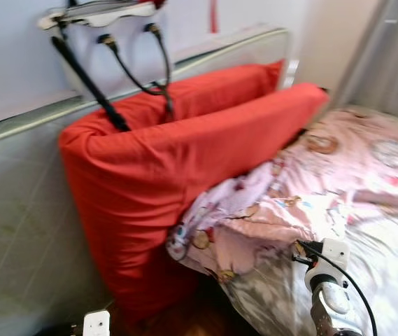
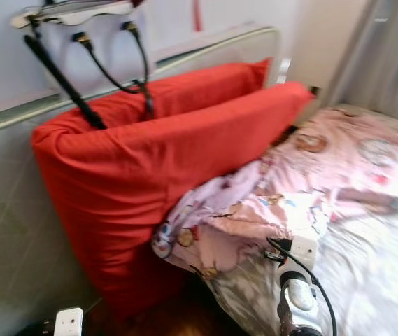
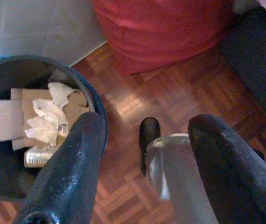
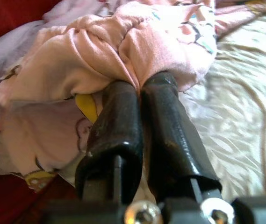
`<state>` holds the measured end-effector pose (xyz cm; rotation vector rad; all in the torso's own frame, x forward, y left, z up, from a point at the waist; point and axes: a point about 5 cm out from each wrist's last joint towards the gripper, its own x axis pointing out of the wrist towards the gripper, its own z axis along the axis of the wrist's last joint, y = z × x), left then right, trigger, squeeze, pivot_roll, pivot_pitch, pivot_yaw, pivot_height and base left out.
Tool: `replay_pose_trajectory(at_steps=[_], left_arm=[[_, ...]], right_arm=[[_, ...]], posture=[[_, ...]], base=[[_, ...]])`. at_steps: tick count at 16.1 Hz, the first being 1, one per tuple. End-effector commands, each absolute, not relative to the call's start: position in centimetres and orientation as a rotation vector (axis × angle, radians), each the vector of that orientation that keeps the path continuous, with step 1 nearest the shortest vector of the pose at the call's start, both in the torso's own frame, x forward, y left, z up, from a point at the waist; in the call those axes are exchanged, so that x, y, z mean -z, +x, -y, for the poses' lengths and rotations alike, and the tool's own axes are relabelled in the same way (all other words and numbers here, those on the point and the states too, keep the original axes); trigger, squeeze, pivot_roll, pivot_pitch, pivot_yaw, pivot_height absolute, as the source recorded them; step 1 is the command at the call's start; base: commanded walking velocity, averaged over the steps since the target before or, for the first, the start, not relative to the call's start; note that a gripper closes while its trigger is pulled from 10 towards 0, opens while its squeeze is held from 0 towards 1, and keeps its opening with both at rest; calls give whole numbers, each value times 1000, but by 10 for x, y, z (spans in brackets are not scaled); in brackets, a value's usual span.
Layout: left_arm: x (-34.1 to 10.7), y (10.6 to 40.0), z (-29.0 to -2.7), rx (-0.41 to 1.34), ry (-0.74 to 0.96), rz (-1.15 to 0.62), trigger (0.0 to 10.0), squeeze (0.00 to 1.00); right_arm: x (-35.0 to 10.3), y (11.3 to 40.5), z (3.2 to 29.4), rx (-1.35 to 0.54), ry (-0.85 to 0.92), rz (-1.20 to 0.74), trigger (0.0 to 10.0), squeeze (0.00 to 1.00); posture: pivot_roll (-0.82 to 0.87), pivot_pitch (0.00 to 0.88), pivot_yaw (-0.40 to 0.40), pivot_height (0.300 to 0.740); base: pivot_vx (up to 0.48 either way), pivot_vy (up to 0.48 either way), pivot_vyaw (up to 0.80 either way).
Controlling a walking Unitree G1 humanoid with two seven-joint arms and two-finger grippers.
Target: Clean up the room
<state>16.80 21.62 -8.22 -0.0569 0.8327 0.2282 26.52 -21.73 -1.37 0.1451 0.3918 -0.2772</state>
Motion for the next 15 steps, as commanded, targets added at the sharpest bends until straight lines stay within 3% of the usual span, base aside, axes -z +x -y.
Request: replay_pose_trajectory(at_steps=[1,15], left_arm=[[85,164,-213,-223,-53,-849,10000,0],[82,169,-212,-207,-34,-830,10000,0]], right_arm=[[10,268,220,286,142,-376,10000,0],[-11,280,235,368,61,-260,10000,0]], posture=[[-28,0,7,740],[-31,0,15,740]], base=[[-259,0,0],[-259,0,0]])
